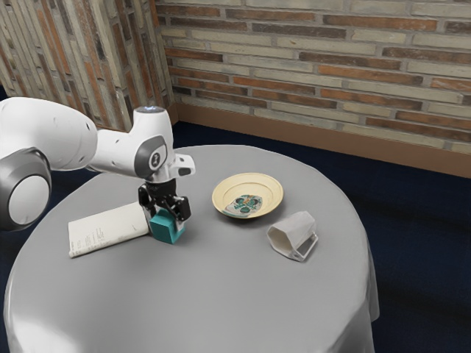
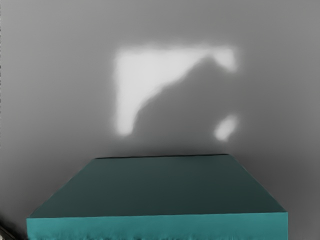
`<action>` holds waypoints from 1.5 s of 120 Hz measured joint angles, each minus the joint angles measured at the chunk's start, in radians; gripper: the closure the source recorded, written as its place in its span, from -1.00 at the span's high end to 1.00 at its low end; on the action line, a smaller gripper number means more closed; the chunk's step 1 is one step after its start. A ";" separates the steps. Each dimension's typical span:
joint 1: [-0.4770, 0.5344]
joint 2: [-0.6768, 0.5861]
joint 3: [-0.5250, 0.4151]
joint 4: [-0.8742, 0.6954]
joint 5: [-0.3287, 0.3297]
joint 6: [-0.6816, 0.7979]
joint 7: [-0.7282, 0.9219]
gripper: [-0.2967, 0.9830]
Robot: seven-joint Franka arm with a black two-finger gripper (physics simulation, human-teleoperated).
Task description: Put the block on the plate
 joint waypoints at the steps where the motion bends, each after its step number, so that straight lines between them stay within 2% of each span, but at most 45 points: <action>1: 0.000 0.000 0.000 0.000 0.000 0.000 -0.001 0.48; 20: 0.000 -0.001 0.001 0.000 0.002 -0.001 -0.023 0.26; 37: 0.000 -0.001 0.001 0.000 0.003 -0.002 -0.038 0.15; 73: 0.000 -0.016 0.002 0.001 0.008 -0.006 -0.064 0.10; 97: -0.008 -0.065 -0.009 0.033 0.039 -0.034 -0.083 0.07; 111: -0.047 -0.015 -0.028 0.200 0.048 -0.094 -0.096 0.07; 131: -0.093 0.138 -0.065 0.491 0.048 -0.215 -0.119 0.07; 153: -0.115 0.266 -0.091 0.658 0.041 -0.306 -0.145 0.06; 180: -0.111 0.388 -0.073 0.856 0.038 -0.365 -0.168 0.06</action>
